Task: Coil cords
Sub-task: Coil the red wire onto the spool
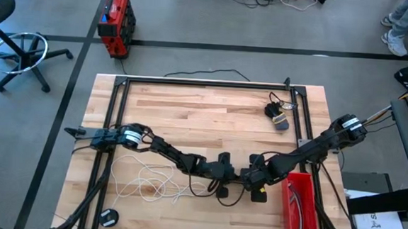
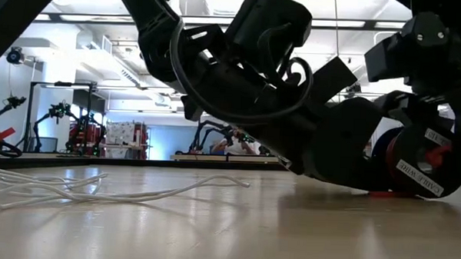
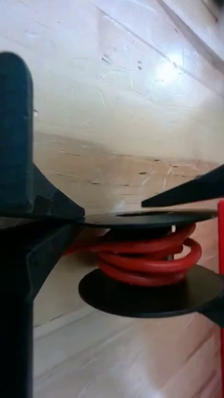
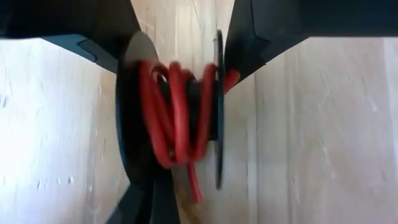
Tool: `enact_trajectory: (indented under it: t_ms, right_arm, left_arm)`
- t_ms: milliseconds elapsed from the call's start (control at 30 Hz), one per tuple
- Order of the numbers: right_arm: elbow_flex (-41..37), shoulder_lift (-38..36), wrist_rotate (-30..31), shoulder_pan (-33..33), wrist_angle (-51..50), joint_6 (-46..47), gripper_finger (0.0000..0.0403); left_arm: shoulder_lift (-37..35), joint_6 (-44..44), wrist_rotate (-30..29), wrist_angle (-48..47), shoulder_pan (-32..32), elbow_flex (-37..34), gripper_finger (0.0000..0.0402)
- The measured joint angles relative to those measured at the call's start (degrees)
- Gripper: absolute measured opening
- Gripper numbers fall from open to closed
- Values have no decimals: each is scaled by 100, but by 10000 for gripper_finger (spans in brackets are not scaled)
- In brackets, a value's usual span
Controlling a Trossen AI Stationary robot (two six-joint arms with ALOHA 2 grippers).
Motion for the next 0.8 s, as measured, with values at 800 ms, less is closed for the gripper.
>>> enact_trajectory:
  t_ms: [800]
  right_arm:
    - [35,155,194,0,384,-66,136]
  left_arm:
    - [-162,203,-44,-608,-26,18,15]
